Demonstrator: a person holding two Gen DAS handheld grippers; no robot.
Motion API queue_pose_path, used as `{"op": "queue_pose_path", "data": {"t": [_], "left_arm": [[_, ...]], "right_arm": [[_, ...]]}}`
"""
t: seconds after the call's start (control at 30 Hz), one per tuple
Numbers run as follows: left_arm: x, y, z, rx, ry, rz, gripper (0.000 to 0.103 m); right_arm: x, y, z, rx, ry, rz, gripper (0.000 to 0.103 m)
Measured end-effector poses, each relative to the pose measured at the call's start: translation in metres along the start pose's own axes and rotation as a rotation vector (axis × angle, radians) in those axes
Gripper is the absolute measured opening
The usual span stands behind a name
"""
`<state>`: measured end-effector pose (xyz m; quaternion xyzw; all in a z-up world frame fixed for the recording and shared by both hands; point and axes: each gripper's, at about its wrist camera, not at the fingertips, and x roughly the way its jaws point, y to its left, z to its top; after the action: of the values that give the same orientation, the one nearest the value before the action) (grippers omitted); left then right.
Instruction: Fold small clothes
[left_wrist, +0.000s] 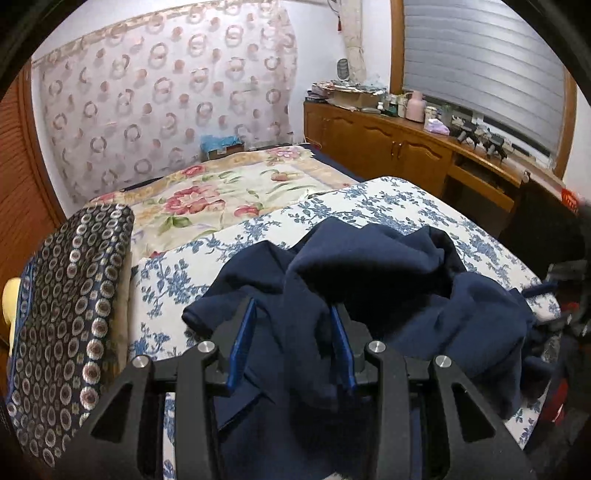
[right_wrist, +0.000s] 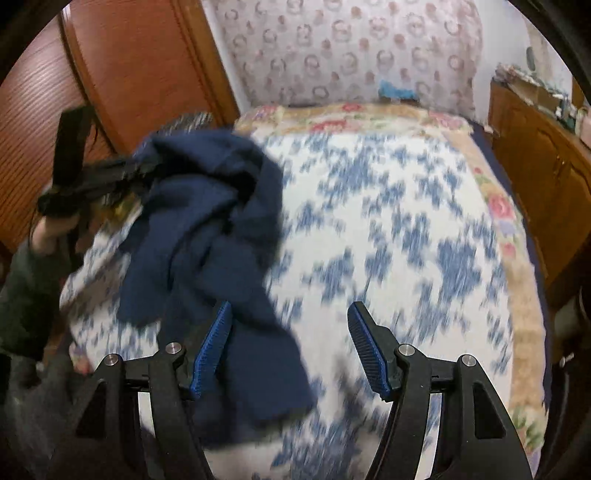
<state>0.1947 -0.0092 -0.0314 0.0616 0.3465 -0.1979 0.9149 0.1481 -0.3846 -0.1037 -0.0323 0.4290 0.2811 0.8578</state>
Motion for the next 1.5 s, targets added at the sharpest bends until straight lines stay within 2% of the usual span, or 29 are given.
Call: {"op": "queue_pose_path", "data": {"t": [0.07,0.13,0.17,0.2,0.23,0.27,0.43,0.5,0.63,0.73,0.93,1.03,1.13,1.2,1.3,1.43,1.5], "left_arm": [[-0.005,0.003,-0.004,-0.011,-0.006,0.005,0.038],[-0.009,0.004,-0.007,-0.019,-0.01,0.007,0.038],[-0.01,0.004,-0.009,-0.022,-0.01,0.007,0.038],[-0.011,0.005,-0.01,-0.025,-0.012,0.01,0.038],[-0.013,0.005,-0.012,-0.031,-0.015,0.013,0.038],[-0.015,0.006,-0.013,-0.035,-0.017,0.012,0.038],[-0.024,0.02,-0.02,-0.083,-0.039,0.025,0.038],[-0.031,0.027,-0.021,-0.103,-0.056,0.038,0.038],[-0.051,0.044,-0.019,-0.141,-0.105,0.061,0.038],[-0.066,0.055,-0.017,-0.161,-0.137,0.09,0.038],[-0.083,0.072,-0.018,-0.18,-0.165,0.128,0.038],[-0.084,0.076,-0.02,-0.187,-0.167,0.129,0.038],[-0.082,0.074,-0.018,-0.185,-0.158,0.12,0.038],[-0.081,0.067,-0.015,-0.168,-0.158,0.103,0.038],[-0.074,0.058,-0.009,-0.142,-0.149,0.084,0.038],[-0.063,0.051,-0.006,-0.132,-0.129,0.071,0.038],[-0.061,0.052,-0.006,-0.135,-0.122,0.078,0.038]], "right_arm": [[0.01,0.004,-0.009,-0.007,0.043,0.011,0.067],[0.017,0.006,-0.014,-0.017,0.056,0.024,0.057],[0.02,0.009,-0.014,-0.026,0.058,0.039,0.045],[0.023,0.012,-0.013,-0.039,0.056,0.056,0.026],[0.024,0.016,-0.011,-0.06,0.046,0.069,0.015],[0.025,0.021,-0.008,-0.081,0.03,0.068,0.01],[0.033,0.036,0.029,-0.138,-0.077,0.071,0.006],[0.035,0.045,0.048,-0.15,-0.122,0.097,0.005],[0.045,0.076,0.074,-0.196,-0.171,0.189,0.005],[0.066,0.104,0.086,-0.239,-0.149,0.245,0.005],[0.1,0.153,0.091,-0.283,-0.117,0.303,0.005],[0.111,0.165,0.09,-0.291,-0.099,0.287,0.007],[0.098,0.157,0.091,-0.273,-0.085,0.265,0.018],[0.077,0.147,0.092,-0.27,-0.114,0.244,0.038],[0.049,0.126,0.1,-0.279,-0.178,0.174,0.057],[0.047,0.092,0.122,-0.239,-0.193,0.099,0.06],[0.061,0.083,0.134,-0.216,-0.18,0.109,0.06]]}}
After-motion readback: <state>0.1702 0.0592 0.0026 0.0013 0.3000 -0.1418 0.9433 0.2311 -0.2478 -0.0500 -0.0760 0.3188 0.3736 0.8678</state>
